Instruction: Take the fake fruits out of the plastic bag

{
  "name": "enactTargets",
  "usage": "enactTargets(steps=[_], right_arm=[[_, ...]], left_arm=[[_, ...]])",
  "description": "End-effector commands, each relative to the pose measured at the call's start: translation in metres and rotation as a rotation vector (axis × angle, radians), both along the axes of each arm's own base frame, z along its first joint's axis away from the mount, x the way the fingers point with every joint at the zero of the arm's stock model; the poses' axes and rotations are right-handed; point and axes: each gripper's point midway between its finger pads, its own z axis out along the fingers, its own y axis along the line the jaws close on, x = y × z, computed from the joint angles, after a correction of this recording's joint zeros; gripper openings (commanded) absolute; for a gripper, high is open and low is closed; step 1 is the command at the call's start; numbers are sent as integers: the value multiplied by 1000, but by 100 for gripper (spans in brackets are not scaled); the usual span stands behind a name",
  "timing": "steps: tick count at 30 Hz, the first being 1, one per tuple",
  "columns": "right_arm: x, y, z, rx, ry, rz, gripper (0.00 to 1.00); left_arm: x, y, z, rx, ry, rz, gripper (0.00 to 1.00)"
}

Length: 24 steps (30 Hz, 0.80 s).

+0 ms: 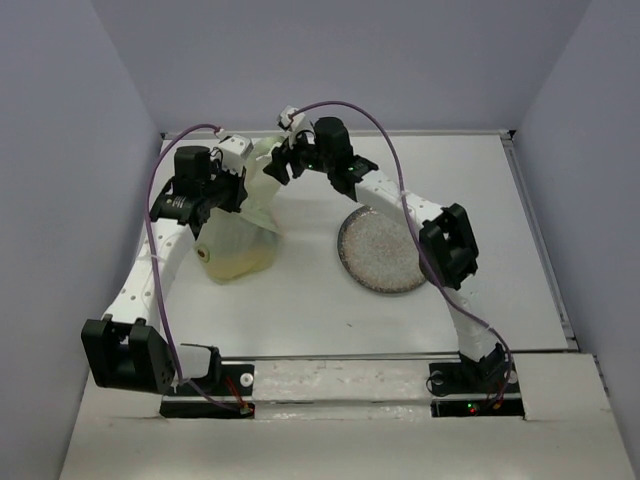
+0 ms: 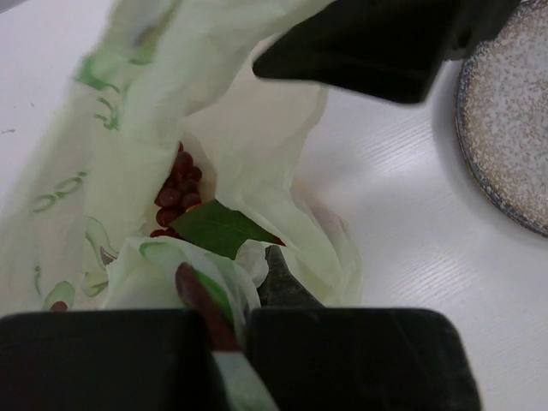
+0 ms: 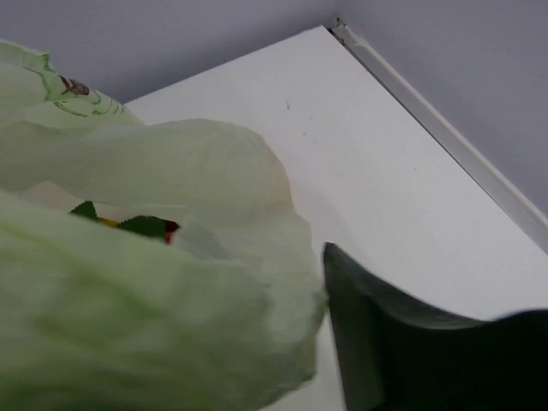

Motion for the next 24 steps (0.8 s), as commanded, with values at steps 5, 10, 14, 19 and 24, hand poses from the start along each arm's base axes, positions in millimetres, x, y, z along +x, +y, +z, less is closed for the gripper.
enactTargets(steps=[5,10,14,19,24], right_arm=[[2,16,113,289,-5,-19,1],[6,-70,157,313,-41,-344,1],[-24,-136,158,272,-40,-508,1],[-66,-157,97,171,152,-512,1],[-104,-168,44,157,338,-501,1]], left_arm=[[-5,10,30,24,-66,32,0],[11,28,123,68,-252,95,0],[3,22,158,37,-305,70,0],[-10,32,133,81,-252,90,0],[-27,37,77,114,-141,88,0]])
